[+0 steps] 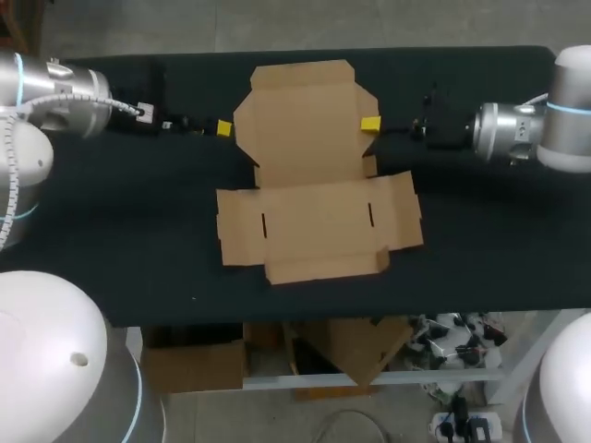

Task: Assemble the packaging by folding the flat box into shape, placing the metal phone stand inside, and closing the box properly

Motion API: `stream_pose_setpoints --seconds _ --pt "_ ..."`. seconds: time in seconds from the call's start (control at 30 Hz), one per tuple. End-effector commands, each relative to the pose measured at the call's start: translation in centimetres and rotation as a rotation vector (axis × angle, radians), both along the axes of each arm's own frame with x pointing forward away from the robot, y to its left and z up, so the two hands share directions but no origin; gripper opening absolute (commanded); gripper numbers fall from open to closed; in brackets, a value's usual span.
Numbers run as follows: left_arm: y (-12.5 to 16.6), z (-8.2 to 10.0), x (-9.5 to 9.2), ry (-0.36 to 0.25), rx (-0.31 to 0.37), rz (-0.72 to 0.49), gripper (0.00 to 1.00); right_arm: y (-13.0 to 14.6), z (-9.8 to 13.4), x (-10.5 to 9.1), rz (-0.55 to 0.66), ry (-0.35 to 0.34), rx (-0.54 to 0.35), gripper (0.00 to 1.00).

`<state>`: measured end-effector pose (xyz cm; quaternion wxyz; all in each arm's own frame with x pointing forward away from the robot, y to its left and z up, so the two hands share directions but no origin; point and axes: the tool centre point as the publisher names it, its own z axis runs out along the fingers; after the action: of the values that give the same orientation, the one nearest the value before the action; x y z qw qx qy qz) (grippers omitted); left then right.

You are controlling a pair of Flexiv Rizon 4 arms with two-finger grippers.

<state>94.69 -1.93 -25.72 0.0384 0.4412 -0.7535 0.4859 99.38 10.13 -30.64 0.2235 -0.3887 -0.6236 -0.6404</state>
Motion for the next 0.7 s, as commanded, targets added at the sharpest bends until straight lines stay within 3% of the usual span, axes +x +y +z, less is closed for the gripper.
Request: stream_pose_setpoints --seconds 0.03,0.2,0.7 --pt "-1.0 -0.7 0.6 -0.071 -0.038 0.016 1.00 0.0 0.0 0.3 0.007 -0.013 0.015 0.00" --pt "-1.6 -1.2 1.5 -0.113 -0.045 0.008 1.00 0.0 0.2 0.2 0.008 -0.026 0.024 0.00" --pt "-3.4 -1.1 3.0 -0.148 -0.186 -0.122 1.00 0.2 1.2 0.7 0.026 -0.083 0.058 0.00"
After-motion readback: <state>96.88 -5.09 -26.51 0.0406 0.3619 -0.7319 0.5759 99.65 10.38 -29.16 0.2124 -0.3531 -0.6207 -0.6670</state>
